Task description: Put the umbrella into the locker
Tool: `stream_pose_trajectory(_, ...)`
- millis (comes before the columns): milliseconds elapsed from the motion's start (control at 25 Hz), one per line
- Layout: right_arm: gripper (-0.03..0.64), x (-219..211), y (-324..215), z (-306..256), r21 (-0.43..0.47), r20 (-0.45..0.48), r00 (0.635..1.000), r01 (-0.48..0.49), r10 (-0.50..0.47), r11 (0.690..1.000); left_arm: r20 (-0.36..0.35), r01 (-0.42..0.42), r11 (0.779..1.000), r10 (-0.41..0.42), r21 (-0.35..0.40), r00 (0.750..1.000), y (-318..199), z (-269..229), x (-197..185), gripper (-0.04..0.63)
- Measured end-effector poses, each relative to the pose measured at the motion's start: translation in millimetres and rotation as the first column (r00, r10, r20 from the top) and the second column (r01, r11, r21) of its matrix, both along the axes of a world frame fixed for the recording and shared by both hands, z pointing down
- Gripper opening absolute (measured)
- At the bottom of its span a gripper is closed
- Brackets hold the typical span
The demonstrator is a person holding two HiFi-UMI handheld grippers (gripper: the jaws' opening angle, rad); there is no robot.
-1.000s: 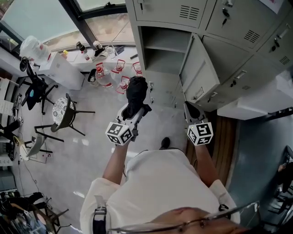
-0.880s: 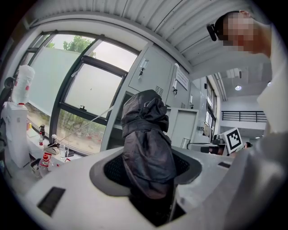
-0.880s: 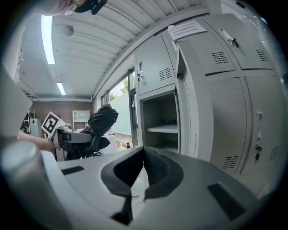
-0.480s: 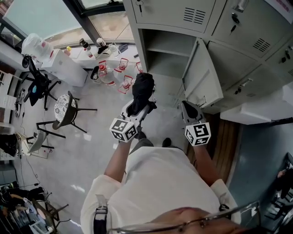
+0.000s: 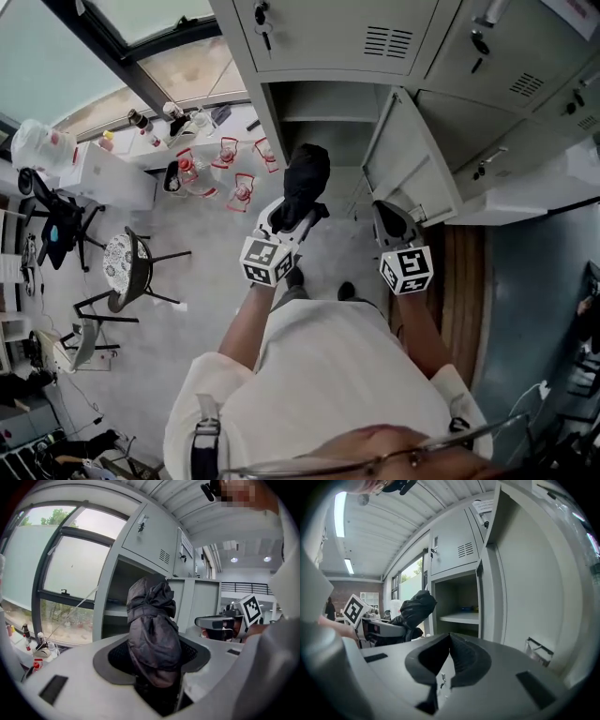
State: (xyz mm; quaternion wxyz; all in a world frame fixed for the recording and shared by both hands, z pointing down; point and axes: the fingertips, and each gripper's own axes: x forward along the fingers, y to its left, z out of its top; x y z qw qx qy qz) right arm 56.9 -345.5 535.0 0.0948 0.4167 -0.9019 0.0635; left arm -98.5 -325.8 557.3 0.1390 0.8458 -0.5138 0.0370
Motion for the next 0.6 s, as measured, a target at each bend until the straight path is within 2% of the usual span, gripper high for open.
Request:
stream_pose_trajectory(120,0.006,1,-7,-3,0.004,-0.015,0.999,-0.039,0.039,0.999,0.032,-0.043,0.999,0.043,0.003,0.999,-22,-2,3,0.232)
stream_pose_trajectory(320,0.007,4,-15,-9,0.021,-0.034,0.995,-0.089,0.090,0.996,0.138,-0.072,0.997,0.069,0.016,0.988,-65,-8,3,0.232)
stream_pose_trajectory(600,0.006,10,-21,-15,0.027,-0.028,0.989,-0.146,0.147,0.989,0.255,-0.070,0.994,0.047,0.082,0.966,-129,-33,20,0.232)
